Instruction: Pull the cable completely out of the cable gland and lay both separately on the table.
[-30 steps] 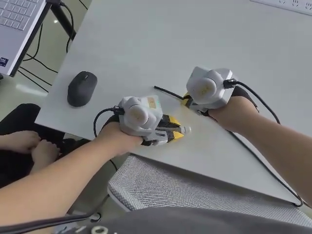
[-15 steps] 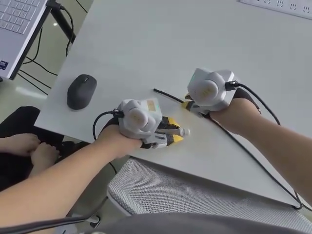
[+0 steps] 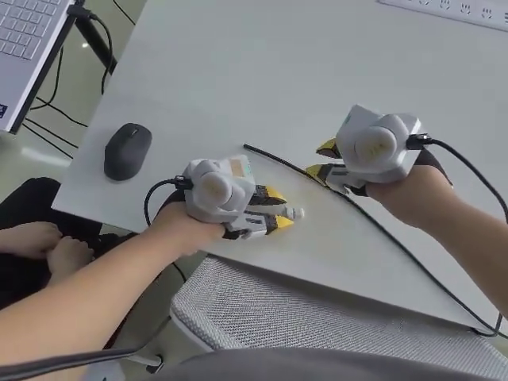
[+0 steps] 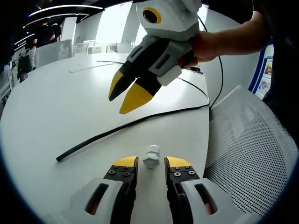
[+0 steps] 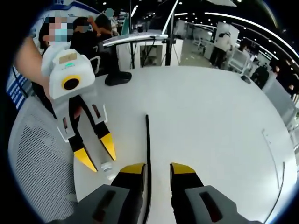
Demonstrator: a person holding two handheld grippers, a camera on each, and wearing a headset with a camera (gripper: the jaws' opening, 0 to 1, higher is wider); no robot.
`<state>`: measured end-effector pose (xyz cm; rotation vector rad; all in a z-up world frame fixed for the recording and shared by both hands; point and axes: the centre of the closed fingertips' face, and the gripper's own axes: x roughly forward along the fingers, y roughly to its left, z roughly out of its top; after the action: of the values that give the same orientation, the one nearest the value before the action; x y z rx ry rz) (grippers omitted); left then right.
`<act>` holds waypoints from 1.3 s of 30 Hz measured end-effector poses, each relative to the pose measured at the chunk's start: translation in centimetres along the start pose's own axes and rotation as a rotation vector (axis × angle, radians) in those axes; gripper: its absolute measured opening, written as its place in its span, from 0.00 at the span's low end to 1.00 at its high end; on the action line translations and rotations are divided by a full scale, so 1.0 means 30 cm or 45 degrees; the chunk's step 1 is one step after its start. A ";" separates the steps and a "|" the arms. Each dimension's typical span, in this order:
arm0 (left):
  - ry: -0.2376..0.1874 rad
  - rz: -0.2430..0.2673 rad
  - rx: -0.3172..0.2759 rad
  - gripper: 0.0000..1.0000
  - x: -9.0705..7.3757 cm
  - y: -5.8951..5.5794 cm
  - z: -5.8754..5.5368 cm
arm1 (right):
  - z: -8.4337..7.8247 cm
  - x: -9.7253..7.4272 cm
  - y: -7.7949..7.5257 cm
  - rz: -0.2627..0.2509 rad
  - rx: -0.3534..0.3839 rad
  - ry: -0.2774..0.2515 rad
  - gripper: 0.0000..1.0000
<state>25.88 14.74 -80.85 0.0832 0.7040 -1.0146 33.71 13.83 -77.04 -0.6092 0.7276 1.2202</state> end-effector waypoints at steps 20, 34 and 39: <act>-0.124 0.097 -0.102 0.36 -0.094 -0.026 0.115 | -0.016 -0.340 -0.017 -0.061 0.153 -0.239 0.31; -0.211 0.181 -0.150 0.46 -0.179 -0.057 0.199 | -0.133 -0.527 0.008 -0.110 0.347 -0.404 0.49; -0.229 0.198 -0.167 0.50 -0.214 -0.084 0.208 | -0.180 -0.560 0.027 -0.117 0.381 -0.415 0.54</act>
<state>24.86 15.80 -71.66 -0.0663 0.5881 -0.8141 29.04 -0.28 -67.49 -0.1876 0.5836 1.0665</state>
